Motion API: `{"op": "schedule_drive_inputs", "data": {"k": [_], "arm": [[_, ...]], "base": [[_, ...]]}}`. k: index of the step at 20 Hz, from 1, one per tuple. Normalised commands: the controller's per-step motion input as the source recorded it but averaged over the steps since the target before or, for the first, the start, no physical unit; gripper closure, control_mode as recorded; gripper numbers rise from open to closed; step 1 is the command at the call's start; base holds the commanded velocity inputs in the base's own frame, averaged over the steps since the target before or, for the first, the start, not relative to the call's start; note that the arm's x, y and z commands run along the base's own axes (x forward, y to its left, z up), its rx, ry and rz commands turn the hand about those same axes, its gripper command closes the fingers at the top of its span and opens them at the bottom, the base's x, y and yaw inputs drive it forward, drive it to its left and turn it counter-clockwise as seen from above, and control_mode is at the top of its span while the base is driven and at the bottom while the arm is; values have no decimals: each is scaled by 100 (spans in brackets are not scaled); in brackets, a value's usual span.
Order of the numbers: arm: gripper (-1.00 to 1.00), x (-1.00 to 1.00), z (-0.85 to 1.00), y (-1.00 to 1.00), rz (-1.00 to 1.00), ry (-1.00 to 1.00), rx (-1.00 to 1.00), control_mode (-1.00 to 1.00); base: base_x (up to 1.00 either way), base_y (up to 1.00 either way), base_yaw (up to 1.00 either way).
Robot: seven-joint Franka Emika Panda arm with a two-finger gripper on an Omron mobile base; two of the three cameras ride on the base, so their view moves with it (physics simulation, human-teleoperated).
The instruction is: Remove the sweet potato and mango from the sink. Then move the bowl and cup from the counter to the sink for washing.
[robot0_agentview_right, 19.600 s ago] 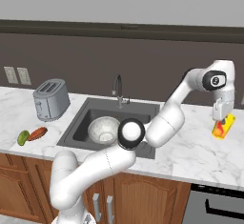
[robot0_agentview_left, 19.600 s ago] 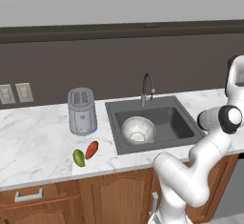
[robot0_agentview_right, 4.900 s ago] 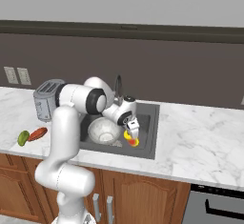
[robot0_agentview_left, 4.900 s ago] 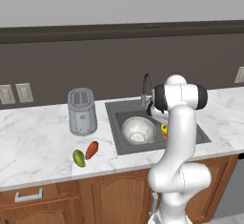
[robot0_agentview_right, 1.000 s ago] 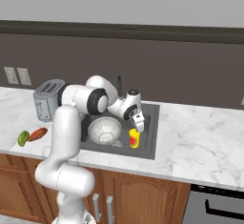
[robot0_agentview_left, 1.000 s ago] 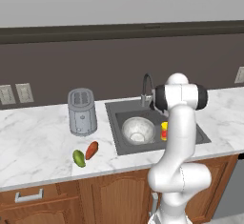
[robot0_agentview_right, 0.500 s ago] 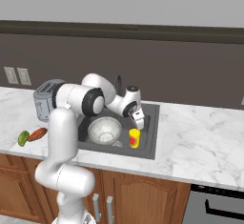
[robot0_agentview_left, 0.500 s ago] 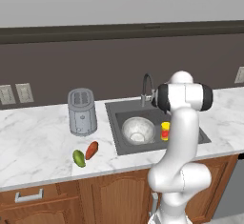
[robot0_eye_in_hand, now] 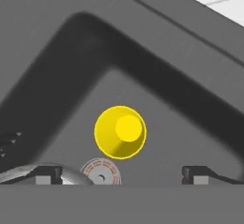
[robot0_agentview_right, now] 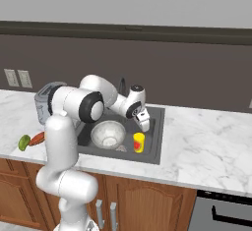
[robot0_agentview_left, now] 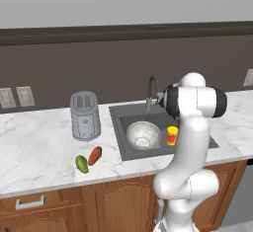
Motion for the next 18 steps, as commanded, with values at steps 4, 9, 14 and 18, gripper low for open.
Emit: {"op": "schedule_drive_inputs", "data": {"k": [4,9,14,18], "arm": [[-100,-26,26,-7,9,0,0,-100],[-100,-28,26,-3,9,0,0,-100],[-100,-29,26,0,13,0,0,-100],[-100,-33,22,0,13,0,0,-100]], "base": [[0,0,0],[0,0,0],[0,0,0],[0,0,0]]}}
